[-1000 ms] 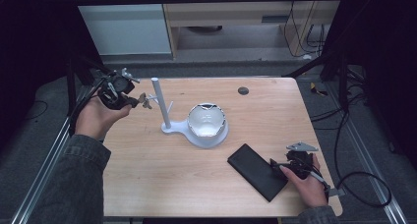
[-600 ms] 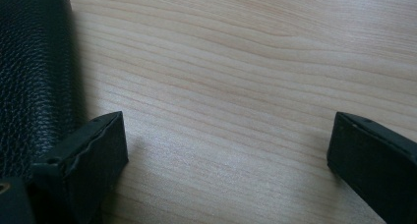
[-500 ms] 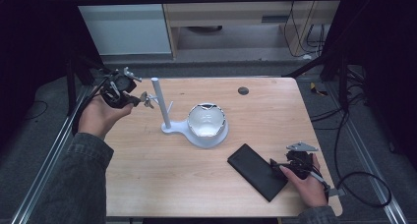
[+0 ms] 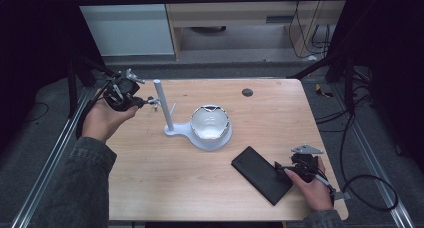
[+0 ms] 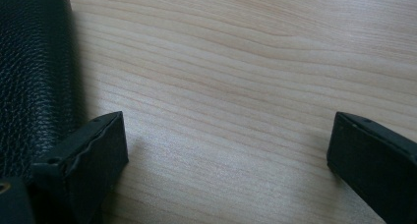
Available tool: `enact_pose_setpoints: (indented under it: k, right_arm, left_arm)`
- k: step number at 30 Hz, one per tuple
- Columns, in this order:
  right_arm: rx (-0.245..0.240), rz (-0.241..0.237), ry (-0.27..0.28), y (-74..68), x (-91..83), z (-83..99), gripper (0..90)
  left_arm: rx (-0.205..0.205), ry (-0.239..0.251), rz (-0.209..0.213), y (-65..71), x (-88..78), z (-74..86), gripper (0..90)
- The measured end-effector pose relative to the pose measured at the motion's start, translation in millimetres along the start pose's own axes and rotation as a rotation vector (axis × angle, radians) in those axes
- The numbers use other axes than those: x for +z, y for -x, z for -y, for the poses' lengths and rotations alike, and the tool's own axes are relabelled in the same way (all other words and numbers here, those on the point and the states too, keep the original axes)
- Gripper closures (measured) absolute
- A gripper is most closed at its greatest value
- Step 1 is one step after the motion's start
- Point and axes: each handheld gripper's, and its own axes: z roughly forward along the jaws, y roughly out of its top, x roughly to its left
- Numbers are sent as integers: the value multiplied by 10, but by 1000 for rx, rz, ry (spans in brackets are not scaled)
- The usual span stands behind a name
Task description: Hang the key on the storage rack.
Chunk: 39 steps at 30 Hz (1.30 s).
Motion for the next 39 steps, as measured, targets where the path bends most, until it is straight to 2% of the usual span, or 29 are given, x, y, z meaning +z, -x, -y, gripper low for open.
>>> enact_pose_setpoints:
  k: [5, 8, 18, 26, 31, 39]
  right_arm:
    - [1, 0, 0, -1, -1, 0, 21]
    - [5, -2, -1, -3, -3, 0, 22]
    - [19, -6, 4, -8, -16, 12, 29]
    - [20, -4, 4, -5, -24, 17, 30]
    - [19, -4, 4, -3, -24, 18, 29]
    - [6, -17, 4, 19, -48, 27, 56]
  left_arm:
    - [12, 34, -9, 55, -76, 58, 779]
    - [16, 55, -17, 101, -113, 97, 720]
    - [28, 105, 6, 232, -142, 217, 637]
    - [49, 129, 19, 358, -175, 232, 594]
    - [70, 157, 35, 536, -204, 224, 561]
    - [135, 152, 101, 928, -102, 182, 474]
